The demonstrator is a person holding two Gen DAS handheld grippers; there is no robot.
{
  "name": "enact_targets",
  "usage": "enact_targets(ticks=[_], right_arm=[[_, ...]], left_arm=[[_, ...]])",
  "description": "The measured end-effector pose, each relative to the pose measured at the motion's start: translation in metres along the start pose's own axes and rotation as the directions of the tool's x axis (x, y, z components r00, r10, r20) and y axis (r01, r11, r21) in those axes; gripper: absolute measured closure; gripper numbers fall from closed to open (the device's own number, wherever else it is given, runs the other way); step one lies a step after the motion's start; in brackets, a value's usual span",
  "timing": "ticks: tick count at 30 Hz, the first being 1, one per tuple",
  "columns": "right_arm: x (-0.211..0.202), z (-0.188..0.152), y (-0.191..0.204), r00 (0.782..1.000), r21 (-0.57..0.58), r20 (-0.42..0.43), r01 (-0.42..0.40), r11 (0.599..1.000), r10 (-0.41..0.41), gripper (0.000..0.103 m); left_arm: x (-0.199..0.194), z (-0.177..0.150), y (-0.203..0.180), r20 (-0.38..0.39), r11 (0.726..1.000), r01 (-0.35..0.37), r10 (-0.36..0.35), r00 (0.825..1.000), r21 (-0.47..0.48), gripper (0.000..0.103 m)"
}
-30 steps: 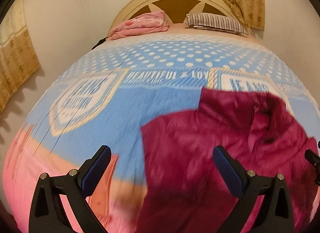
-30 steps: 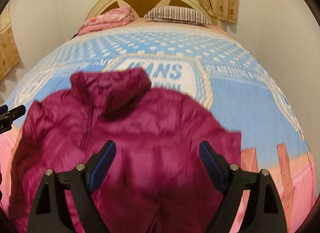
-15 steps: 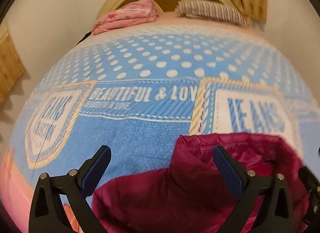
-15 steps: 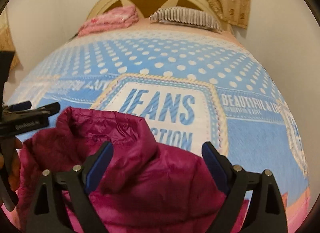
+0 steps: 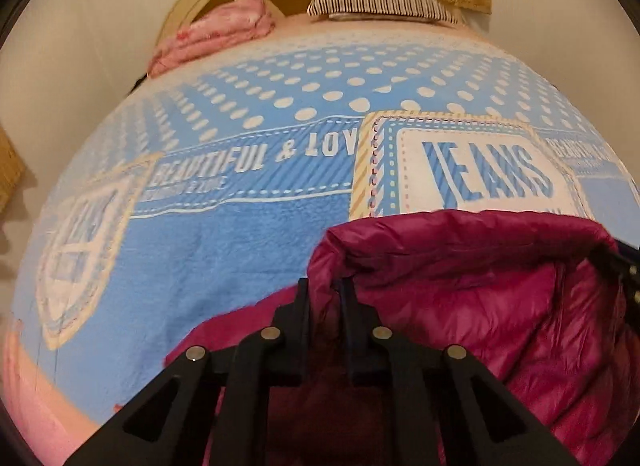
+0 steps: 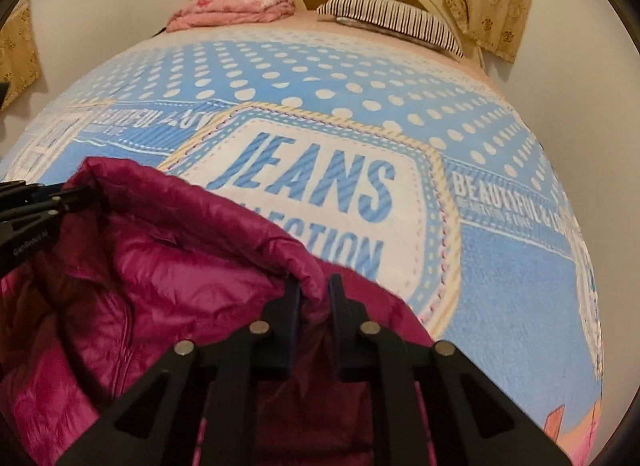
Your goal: Fold large clothes
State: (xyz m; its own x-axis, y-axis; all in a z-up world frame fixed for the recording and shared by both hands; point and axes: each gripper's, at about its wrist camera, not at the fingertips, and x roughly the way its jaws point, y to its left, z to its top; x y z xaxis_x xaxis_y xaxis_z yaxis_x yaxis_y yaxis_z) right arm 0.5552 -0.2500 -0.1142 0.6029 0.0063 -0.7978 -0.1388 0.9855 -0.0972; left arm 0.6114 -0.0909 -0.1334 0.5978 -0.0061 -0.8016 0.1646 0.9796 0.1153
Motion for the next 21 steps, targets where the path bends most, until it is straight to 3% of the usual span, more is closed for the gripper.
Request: enact_targets(ticks=[8, 17, 20, 21], right_arm=[[-0.004, -0.035, 0.000, 0.999, -0.009, 0.009, 0.032, 0.999, -0.032, 0.093], [0.008, -0.055, 0.000, 0.997, -0.035, 0.014, 0.071, 0.997, -0.070, 0.094], [0.009, -0.057, -0.002, 0.998, -0.028, 0.023, 0.067, 0.997, -0.066, 0.094], [0.010, -0.058, -0.002, 0.998, -0.027, 0.023, 0.065, 0.997, -0.065, 0.094]], left_arm=[[0.001, -0.054, 0.000, -0.012, 1.000, -0.015, 0.015, 1.000, 0.023, 0.093], [-0.028, -0.059, 0.006, 0.054, 1.000, 0.022, -0.021, 0.998, -0.021, 0.089], [-0.054, -0.053, 0.016, 0.125, 0.998, 0.028, -0.021, 0.992, -0.056, 0.069], [-0.062, -0.050, 0.019, 0.157, 0.997, 0.011, 0.001, 0.988, -0.076, 0.047]])
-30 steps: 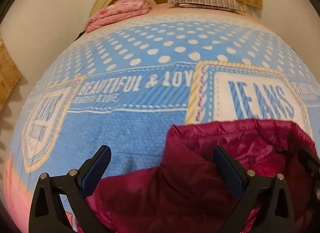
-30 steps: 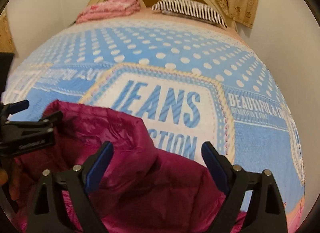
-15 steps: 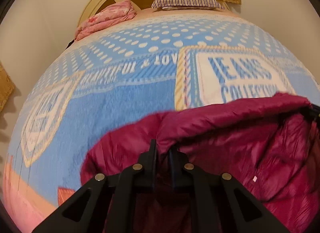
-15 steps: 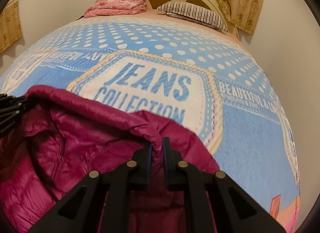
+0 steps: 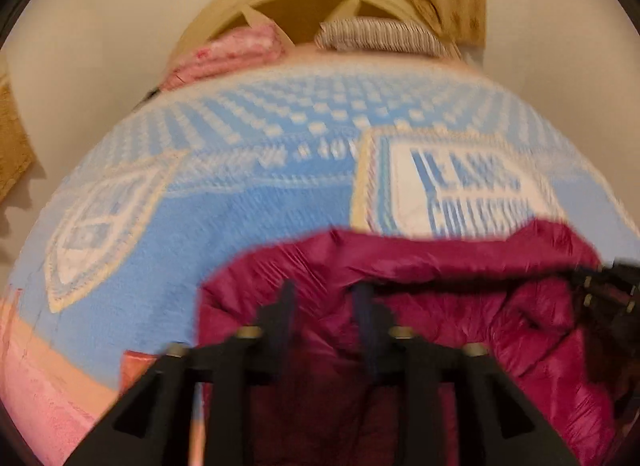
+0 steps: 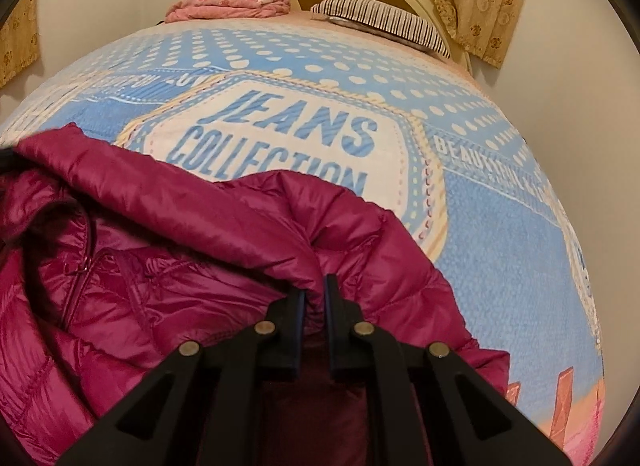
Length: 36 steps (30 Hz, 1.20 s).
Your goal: Fold large clothes
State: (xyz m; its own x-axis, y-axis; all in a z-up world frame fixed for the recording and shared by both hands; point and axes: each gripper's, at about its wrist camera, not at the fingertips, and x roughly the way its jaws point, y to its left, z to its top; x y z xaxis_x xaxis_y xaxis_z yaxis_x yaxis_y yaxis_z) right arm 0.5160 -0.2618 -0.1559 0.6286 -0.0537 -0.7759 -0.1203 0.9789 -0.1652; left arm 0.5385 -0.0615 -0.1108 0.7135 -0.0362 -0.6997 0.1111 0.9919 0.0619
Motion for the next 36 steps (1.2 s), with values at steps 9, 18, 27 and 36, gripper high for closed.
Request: enact_targets(ticks=[9, 18, 27, 36], right_arm=[[0.003, -0.007, 0.003, 1.000, -0.013, 0.018, 0.008, 1.000, -0.007, 0.093], [-0.021, -0.009, -0.017, 0.998, 0.008, 0.037, -0.058, 0.998, 0.057, 0.059], [-0.067, 0.011, -0.049, 0.990, 0.164, 0.139, -0.025, 0.986, 0.002, 0.037], [-0.015, 0.062, 0.010, 0.996, 0.239, 0.090, -0.023, 0.971, 0.001, 0.037]], left_arm=[[0.040, 0.034, -0.009, 0.005, 0.975, -0.223, 0.223, 0.975, -0.003, 0.017], [0.068, -0.012, -0.010, -0.078, 0.963, -0.257, 0.263, 0.962, 0.080, 0.017], [0.026, 0.027, -0.022, 0.015, 0.986, -0.165, 0.165, 0.986, 0.022, 0.017], [0.070, 0.018, -0.039, -0.070, 0.974, -0.228, 0.228, 0.971, -0.004, 0.017]])
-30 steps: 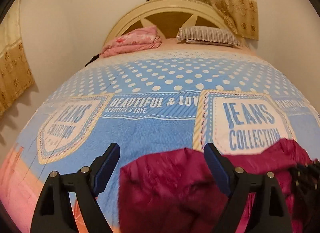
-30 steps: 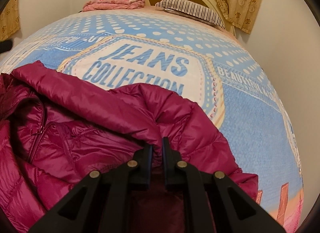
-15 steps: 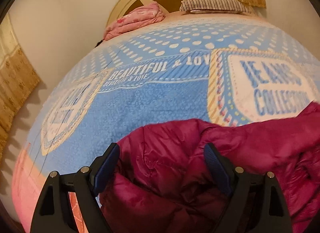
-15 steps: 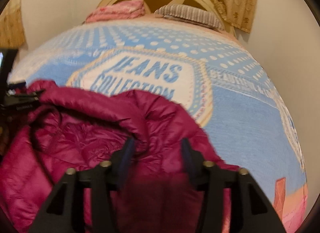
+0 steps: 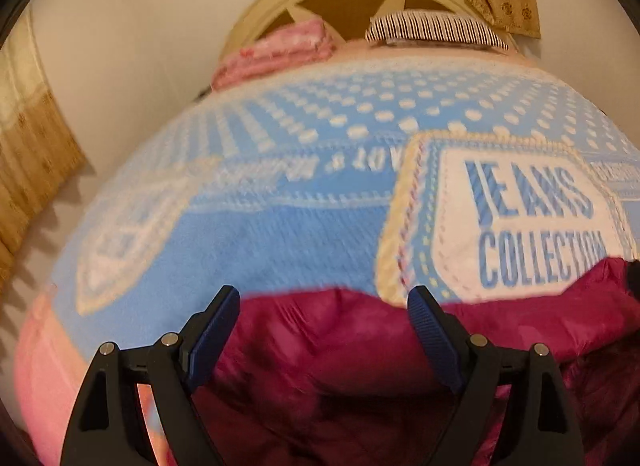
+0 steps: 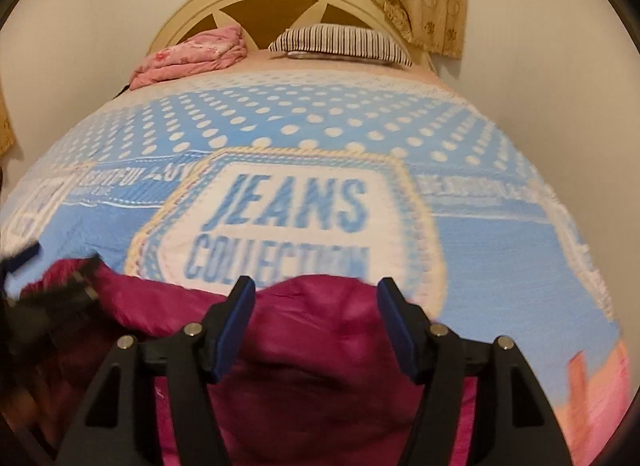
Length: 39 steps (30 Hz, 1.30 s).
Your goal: Fold large clothes
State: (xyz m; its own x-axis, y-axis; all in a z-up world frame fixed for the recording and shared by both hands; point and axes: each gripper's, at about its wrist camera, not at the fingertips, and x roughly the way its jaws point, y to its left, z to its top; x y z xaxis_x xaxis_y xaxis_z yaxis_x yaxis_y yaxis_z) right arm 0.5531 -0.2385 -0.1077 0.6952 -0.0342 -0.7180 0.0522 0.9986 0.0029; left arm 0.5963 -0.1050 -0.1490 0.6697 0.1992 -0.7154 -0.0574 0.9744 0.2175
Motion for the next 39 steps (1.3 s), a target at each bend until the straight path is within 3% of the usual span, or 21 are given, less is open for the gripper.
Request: enact_targets(ticks=[2, 8, 39], right_arm=[[0.012, -0.010, 0.010, 0.999, -0.004, -0.038, -0.036, 0.999, 0.036, 0.038], [0.025, -0.039, 0.002, 0.996, 0.005, -0.074, -0.040, 0.999, 0.040, 0.038], [0.046, -0.048, 0.016, 0.994, -0.053, -0.099, 0.039, 0.998, -0.044, 0.030]], left_arm=[[0.009, -0.013, -0.004, -0.027, 1.000, -0.003, 0.004, 1.000, 0.026, 0.017], [0.018, -0.029, -0.003, -0.035, 1.000, 0.017, -0.016, 0.999, 0.012, 0.015], [0.022, -0.039, -0.010, -0.002, 0.999, -0.032, 0.032, 0.999, 0.031, 0.011]])
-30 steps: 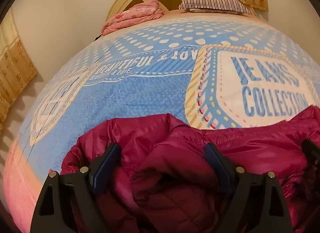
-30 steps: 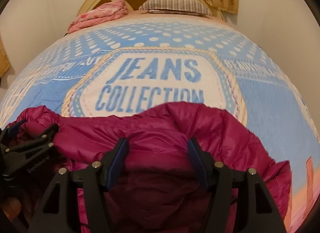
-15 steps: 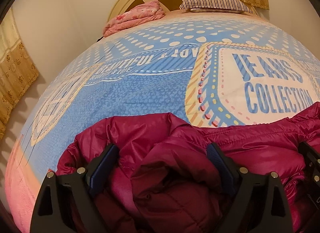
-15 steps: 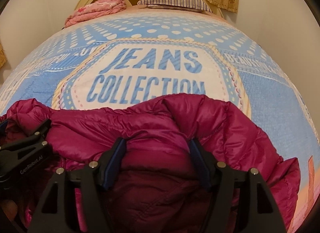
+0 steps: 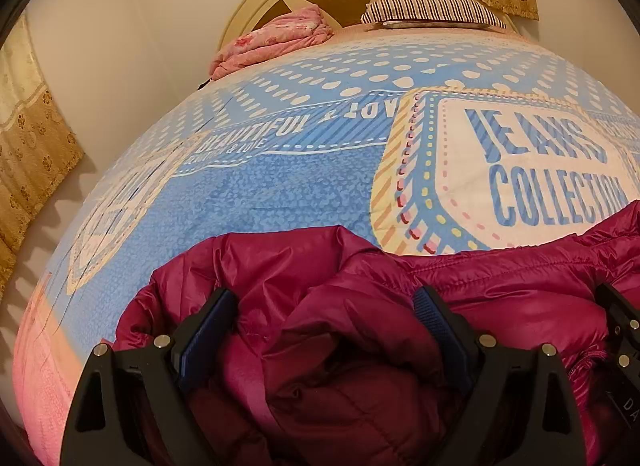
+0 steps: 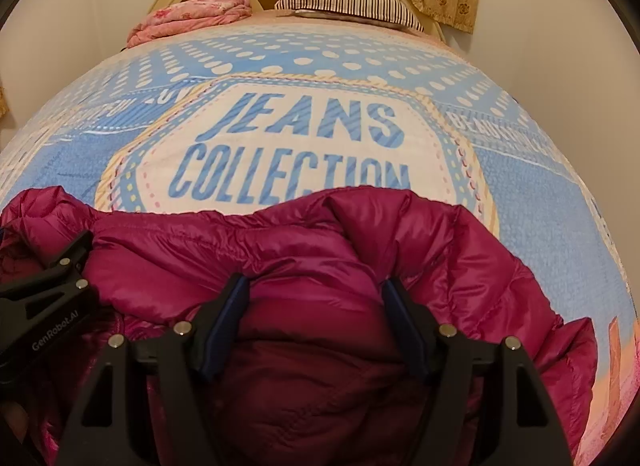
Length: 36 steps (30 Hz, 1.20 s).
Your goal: Fold large clothes
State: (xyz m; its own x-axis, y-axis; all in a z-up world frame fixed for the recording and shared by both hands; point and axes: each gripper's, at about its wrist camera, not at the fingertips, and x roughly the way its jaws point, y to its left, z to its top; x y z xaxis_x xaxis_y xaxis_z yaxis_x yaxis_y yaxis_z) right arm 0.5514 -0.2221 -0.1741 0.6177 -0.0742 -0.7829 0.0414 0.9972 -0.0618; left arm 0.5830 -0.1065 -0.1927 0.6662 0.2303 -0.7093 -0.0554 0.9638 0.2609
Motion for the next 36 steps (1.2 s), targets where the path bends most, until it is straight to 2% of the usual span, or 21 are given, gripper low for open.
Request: enact_targets(ticks=[19, 36], right_arm=[[0.002, 0.000, 0.001, 1.000, -0.009, -0.006, 0.015, 1.000, -0.015, 0.029], [0.003, 0.001, 0.000, 1.000, -0.006, -0.010, 0.016, 1.000, -0.016, 0.028]], left_arm=[[-0.001, 0.000, -0.015, 0.014, 0.993, -0.089, 0.088, 0.996, 0.076, 0.010], [-0.002, 0.000, -0.014, 0.013, 0.994, -0.086, 0.085, 0.996, 0.070, 0.010]])
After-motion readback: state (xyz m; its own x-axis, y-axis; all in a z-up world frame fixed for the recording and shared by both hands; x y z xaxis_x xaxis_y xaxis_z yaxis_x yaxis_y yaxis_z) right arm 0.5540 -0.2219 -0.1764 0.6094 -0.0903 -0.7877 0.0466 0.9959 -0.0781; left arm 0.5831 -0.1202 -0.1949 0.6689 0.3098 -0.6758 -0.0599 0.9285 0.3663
